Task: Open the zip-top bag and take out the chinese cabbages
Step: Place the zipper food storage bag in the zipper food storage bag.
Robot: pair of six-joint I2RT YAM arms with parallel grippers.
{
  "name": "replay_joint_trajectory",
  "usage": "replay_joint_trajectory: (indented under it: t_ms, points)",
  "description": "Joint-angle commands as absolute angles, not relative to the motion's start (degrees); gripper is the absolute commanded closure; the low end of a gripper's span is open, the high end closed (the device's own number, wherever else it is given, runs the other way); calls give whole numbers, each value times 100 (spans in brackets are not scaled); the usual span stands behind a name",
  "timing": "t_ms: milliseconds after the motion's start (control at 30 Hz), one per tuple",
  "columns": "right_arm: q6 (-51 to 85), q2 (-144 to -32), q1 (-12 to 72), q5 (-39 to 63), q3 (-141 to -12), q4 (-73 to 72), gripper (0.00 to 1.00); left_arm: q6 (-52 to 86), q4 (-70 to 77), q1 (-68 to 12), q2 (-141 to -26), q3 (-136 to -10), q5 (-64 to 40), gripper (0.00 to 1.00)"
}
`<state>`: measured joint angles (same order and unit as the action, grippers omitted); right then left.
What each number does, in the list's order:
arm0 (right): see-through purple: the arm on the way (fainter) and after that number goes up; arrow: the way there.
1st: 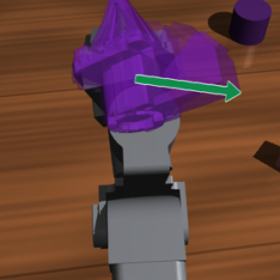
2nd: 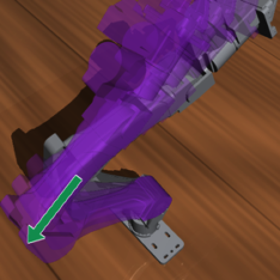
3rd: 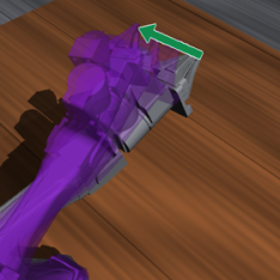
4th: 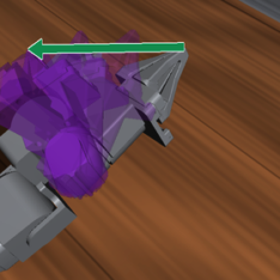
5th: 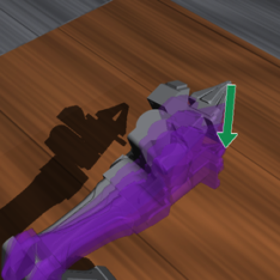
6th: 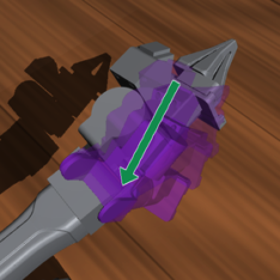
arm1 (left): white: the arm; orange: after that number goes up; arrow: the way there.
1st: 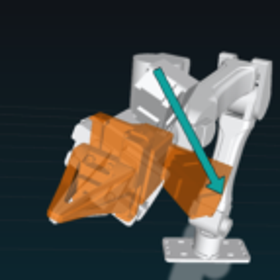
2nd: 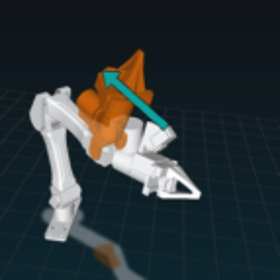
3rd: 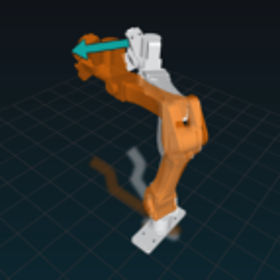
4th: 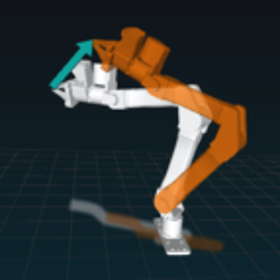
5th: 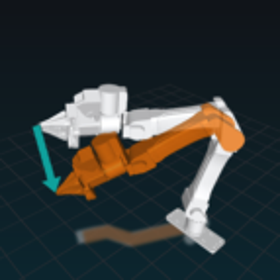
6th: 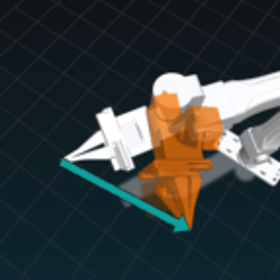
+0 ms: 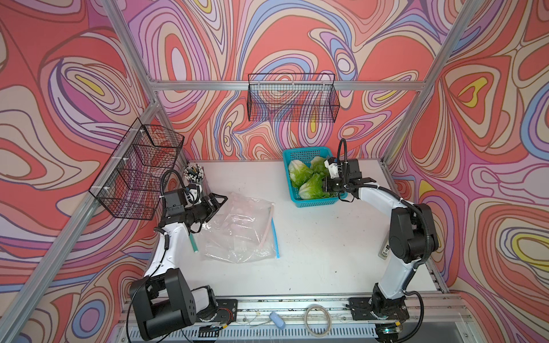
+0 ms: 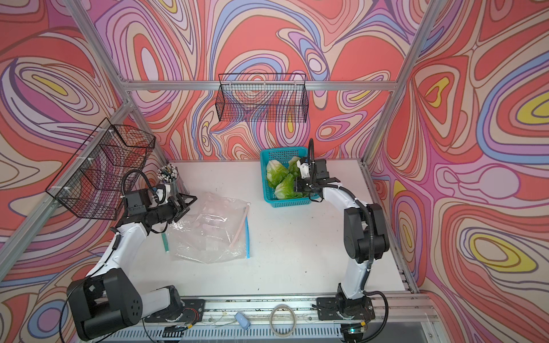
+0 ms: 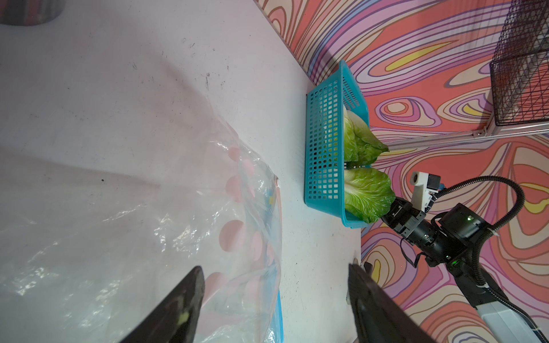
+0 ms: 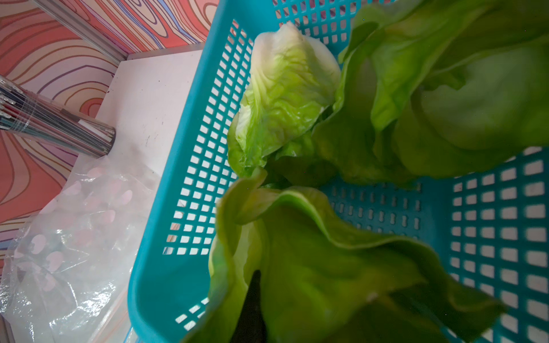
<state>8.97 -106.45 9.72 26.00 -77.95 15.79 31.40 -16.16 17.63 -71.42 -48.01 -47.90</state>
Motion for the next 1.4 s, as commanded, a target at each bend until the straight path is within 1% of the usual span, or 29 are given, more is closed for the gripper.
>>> replay_joint_trajectory:
  t_ms: [0, 100, 300, 467, 567, 633, 700, 800, 967, 1367]
  points:
    - [734, -10927, 949, 2627, -7942, 1887, 94, 2979, -1723, 1793, -7055, -4970, -4746, 22]
    - [712, -11028, 932, 2568, -8012, 1955, 91, 2970, -1723, 1793, -7050, -4972, -4746, 23]
    - [677, -11202, 908, 2331, -8169, 2131, 82, 2965, -1732, 1793, -7058, -4973, -4734, 22]
    - [676, -11269, 913, 2022, -8295, 2300, 72, 2968, -1738, 1793, -7062, -4983, -4736, 23]
    - [662, -11268, 912, 1883, -8358, 2406, 63, 2962, -1740, 1793, -7050, -4978, -4737, 23]
    - [664, -11244, 906, 1721, -8391, 2492, 55, 2956, -1740, 1793, -7040, -4983, -4737, 23]
    - [668, -11196, 908, 1479, -8419, 2595, 43, 2957, -1753, 1793, -7038, -4979, -4726, 23]
    - [672, -11079, 912, 1181, -8385, 2671, 36, 2953, -1754, 1793, -7031, -4992, -4737, 22]
    - [660, -10828, 913, 847, -8331, 2733, 31, 2953, -1764, 1789, -7014, -4988, -4727, 22]
    - [549, -10357, 912, 174, -8341, 3090, 27, 2927, -1791, 1793, -6963, -5000, -4682, 22]
